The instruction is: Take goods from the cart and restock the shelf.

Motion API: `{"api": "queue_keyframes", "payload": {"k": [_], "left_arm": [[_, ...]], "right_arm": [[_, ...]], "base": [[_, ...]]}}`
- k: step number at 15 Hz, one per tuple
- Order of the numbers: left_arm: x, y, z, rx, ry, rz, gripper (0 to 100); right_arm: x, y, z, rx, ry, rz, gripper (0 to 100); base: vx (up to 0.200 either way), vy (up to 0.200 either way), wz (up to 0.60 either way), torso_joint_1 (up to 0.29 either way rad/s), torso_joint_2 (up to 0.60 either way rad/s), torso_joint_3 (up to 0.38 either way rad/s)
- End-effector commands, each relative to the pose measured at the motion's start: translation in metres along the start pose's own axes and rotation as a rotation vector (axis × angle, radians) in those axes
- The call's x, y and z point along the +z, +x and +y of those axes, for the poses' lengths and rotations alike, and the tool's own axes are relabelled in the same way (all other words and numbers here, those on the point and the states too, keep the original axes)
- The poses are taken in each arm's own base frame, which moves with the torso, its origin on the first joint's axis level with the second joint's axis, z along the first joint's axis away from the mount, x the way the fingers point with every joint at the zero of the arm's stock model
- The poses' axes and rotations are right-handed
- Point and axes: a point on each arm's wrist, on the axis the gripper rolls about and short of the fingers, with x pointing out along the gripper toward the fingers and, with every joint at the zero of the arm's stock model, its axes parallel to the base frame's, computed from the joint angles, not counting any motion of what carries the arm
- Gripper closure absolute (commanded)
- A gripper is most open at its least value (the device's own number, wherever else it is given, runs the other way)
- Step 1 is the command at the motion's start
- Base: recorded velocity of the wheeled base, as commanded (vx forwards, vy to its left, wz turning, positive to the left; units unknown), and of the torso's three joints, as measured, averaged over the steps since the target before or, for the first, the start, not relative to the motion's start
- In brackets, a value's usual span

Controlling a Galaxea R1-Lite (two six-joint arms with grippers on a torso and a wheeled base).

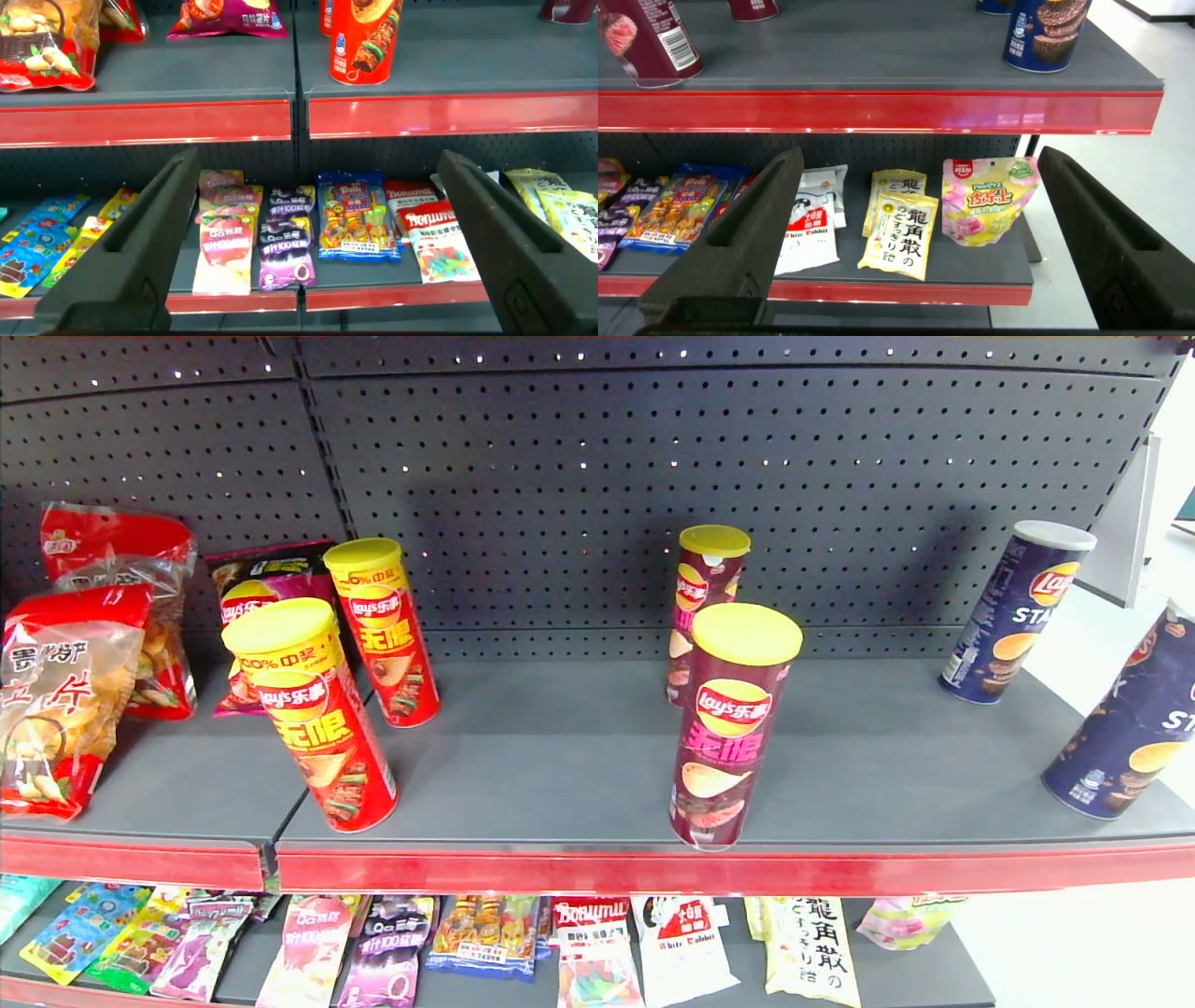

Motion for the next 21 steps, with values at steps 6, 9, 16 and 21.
{"api": "queue_keyframes", "payload": {"k": [6,9,16,21], "left_arm": [[0.0,0.0001,0.0,0.0,0.0,0.001,0],[0.0,0.0001,0.0,0.0,0.0,0.001,0],[0.0,0.0001,0.0,0.0,0.0,0.001,0],[0.0,0.0001,0.0,0.0,0.0,0.001,0]], "right_arm": [[0.0001,0.0001,0.0,0.001,0.001,0.001,0],[0.0001,0.0001,0.0,0.001,0.001,0.001,0],[0.0001,0.0001,0.0,-0.001,0.001,0.001,0],[0.0001,0.0001,0.0,-0.001,0.003,0.001,0]], "base": [[0.0,0.0,0.0,0.0,0.0,0.0],[0.0,0.0,0.0,0.0,0.0,0.0],[0.0,0.0,0.0,0.0,0.0,0.0],[0.0,0.0,0.0,0.0,0.0,0.0]]}}
